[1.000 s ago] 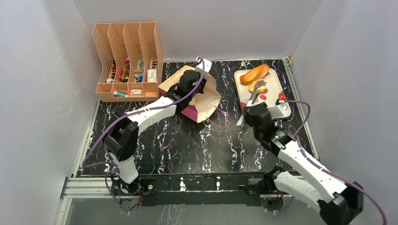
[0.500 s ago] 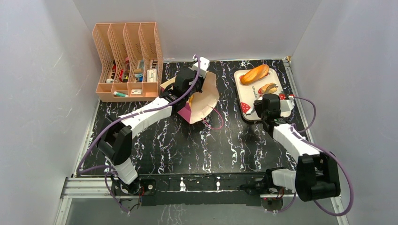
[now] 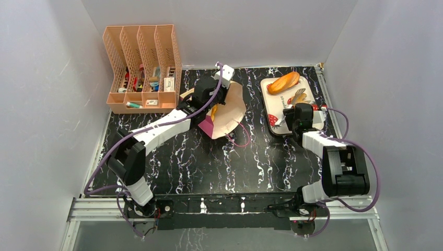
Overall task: Take the fake bread out of the paper bag
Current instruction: Place the fake bread in the container.
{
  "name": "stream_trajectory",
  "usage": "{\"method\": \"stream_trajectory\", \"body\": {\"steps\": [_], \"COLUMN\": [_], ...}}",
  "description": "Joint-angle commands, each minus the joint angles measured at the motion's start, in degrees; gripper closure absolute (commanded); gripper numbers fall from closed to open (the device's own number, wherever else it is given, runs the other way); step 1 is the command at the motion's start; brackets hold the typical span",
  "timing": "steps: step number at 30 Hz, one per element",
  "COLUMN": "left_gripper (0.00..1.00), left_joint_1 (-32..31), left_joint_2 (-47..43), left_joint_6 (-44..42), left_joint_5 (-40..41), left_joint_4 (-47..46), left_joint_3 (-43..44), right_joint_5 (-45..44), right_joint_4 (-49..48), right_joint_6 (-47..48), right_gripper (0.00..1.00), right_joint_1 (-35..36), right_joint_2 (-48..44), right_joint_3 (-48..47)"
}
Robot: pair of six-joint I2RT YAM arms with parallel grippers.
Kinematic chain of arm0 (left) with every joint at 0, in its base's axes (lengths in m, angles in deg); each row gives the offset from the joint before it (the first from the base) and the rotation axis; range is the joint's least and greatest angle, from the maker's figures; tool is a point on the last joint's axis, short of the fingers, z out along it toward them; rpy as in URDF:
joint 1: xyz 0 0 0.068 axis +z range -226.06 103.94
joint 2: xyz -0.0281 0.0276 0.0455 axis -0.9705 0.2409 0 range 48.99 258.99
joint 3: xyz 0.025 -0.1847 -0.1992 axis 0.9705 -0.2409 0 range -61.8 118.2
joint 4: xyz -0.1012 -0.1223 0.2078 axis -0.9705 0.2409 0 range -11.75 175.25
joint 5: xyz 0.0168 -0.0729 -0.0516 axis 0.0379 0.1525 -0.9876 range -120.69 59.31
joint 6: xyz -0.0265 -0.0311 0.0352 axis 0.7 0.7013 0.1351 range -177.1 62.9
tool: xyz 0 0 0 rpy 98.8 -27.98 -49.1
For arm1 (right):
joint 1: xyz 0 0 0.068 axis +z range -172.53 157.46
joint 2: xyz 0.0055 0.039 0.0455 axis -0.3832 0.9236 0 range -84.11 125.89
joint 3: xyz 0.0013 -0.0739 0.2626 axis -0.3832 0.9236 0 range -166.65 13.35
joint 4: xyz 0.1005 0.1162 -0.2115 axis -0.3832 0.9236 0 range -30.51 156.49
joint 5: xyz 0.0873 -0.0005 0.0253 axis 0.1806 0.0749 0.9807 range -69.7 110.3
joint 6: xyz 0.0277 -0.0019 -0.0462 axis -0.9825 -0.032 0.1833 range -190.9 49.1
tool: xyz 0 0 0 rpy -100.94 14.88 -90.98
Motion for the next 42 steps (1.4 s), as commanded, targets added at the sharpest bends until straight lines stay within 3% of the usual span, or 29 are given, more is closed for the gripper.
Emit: {"method": "stream_trajectory", "body": {"steps": [1, 4, 16, 26, 39, 42], "left_gripper": [1.00, 1.00, 1.00, 1.00, 1.00, 1.00], "left_joint_1": [-0.03, -0.03, -0.28, -0.24, -0.29, -0.29], "left_joint_2": [-4.64, -4.55, -4.27, -4.04, -4.86, -5.40], "left_joint_6": [-0.40, -0.36, 0.03, -1.52, -4.19, -4.85], "left_joint_5": [-1.53, -1.63, -1.23, 0.70, 1.48, 1.68], "left_joint_4": [-1.31, -1.19, -0.63, -1.36, -2.83, -3.03], "left_joint_3": [-0.58, -0.52, 0.12, -0.97, -2.80, -3.33], "right_joint_5": [2.88, 3.09, 5.15, 5.31, -1.18, -2.93], "right_joint_4": [-8.04, -8.19, -5.02, 2.03, 23.31, 24.86], "right_joint_6": [-0.25, -0.20, 1.47, 6.96, 7.01, 6.69], "right_gripper": [0.52, 0.46, 0.48, 0.45, 0.43, 0.44], "right_joint_1": [-1.08, -1.08, -1.08, 1.44, 8.53, 9.37], "right_joint_2": [0.13, -0.48, -2.04, 5.74, 21.27, 21.84], "right_joint_3": [0.55, 1.14, 1.50, -7.90, -28.42, -28.84]}}
